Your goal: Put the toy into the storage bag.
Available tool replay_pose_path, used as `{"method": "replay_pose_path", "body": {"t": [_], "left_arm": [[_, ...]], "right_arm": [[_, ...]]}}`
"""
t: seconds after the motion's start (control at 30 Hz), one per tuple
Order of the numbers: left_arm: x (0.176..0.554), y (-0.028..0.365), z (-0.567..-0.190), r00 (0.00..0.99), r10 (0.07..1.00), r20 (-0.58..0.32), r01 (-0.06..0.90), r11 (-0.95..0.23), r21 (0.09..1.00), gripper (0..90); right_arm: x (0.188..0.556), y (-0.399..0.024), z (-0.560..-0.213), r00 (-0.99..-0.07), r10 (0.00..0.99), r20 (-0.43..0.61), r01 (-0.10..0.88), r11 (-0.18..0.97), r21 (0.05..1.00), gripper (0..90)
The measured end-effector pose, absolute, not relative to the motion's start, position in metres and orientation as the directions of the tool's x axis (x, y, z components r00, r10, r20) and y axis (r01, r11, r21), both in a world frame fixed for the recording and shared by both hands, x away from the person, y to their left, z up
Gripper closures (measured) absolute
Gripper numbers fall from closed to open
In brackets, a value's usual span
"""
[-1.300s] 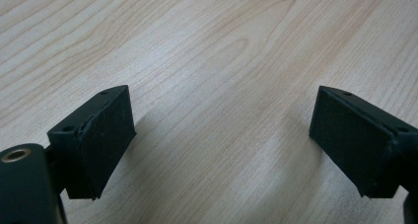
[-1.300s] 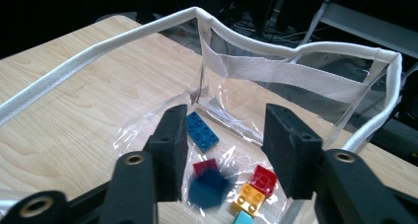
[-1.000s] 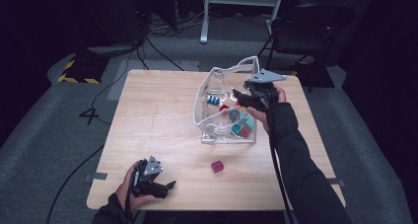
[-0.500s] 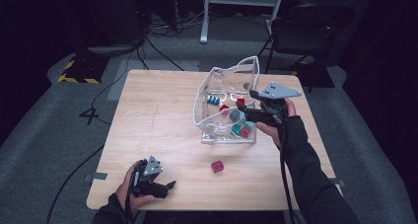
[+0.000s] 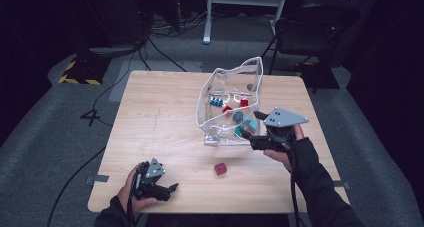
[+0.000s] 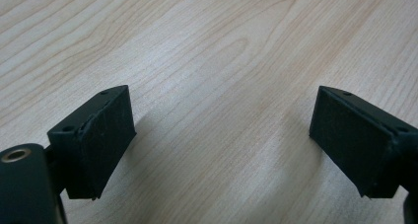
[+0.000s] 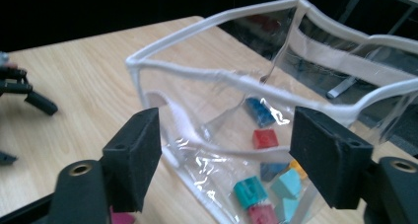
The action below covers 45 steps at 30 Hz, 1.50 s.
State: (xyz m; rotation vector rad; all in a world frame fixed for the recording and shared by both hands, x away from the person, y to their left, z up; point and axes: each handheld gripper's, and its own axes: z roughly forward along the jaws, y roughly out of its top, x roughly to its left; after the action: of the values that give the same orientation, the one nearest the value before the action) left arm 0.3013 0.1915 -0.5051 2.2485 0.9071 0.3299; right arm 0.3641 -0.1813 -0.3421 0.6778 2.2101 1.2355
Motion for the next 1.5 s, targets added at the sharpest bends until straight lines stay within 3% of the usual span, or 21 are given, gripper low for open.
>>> {"method": "replay_pose_path", "body": {"t": [0.77, 1.5], "left_arm": [[0.301, 0.191, -0.505, 0.724, 0.689, -0.020, 0.517, -0.524, 0.677, 10.2], [0.301, 0.191, -0.505, 0.724, 0.690, -0.020, 0.517, -0.523, 0.678, 10.2]], "right_arm": [[0.337, -0.165, -0.440, -0.818, 0.571, -0.073, 0.286, 0.513, 0.810, 24.3], [0.329, -0.129, -0.482, -0.855, 0.518, -0.011, 0.326, 0.555, 0.766, 25.8]]}}
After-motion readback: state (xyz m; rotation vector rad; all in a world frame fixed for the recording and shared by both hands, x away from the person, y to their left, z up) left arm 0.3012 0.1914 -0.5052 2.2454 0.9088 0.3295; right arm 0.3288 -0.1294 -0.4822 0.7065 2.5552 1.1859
